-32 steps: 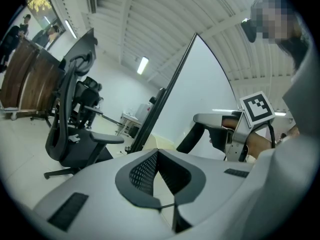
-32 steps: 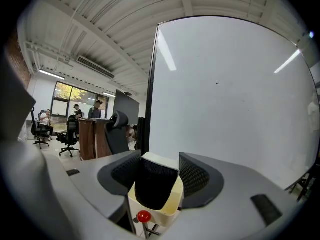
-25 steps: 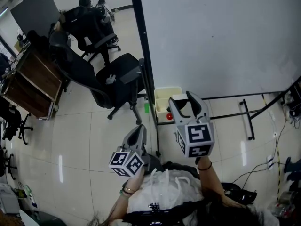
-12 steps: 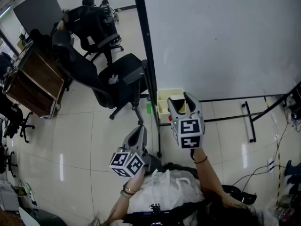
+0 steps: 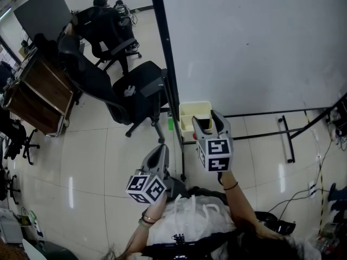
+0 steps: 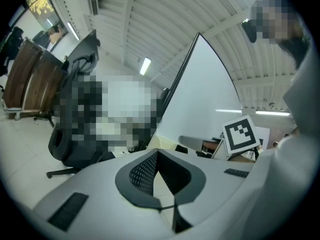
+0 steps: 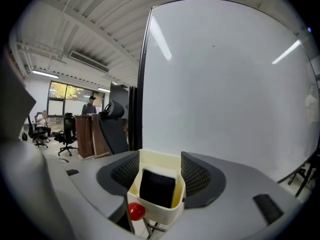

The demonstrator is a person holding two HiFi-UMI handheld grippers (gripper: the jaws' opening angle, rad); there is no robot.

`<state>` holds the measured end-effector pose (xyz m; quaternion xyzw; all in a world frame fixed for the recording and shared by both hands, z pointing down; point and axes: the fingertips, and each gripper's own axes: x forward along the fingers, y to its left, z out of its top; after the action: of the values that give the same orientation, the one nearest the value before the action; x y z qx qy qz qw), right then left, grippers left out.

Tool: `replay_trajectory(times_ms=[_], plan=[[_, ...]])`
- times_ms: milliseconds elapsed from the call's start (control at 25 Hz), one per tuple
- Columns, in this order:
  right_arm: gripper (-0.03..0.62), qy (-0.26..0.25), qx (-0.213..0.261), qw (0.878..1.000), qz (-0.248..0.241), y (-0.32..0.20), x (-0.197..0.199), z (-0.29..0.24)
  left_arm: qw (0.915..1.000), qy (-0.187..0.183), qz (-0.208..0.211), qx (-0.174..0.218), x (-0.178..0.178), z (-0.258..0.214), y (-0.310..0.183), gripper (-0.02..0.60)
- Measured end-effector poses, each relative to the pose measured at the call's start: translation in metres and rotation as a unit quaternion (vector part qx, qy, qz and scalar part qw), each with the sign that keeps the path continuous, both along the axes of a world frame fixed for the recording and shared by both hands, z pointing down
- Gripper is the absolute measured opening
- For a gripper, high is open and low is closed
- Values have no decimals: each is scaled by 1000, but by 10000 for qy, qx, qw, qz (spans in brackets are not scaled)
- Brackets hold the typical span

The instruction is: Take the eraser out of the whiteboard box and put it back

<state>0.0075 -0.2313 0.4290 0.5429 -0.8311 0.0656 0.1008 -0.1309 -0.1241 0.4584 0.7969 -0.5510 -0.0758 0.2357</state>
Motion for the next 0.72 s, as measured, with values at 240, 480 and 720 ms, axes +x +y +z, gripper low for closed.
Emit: replay_trajectory(times_ms=[240, 480, 720], plan=[[0, -849, 971, 9910, 365, 34, 31, -70, 10000, -6, 73, -28, 6, 1, -1, -15], [1, -1179, 330, 9922, 225, 49, 27, -58, 9998, -6, 189, -32, 15, 2, -2, -15], [2, -881, 158, 9960, 44, 52, 15, -43, 9999, -19, 140, -37, 11, 2, 0, -15]])
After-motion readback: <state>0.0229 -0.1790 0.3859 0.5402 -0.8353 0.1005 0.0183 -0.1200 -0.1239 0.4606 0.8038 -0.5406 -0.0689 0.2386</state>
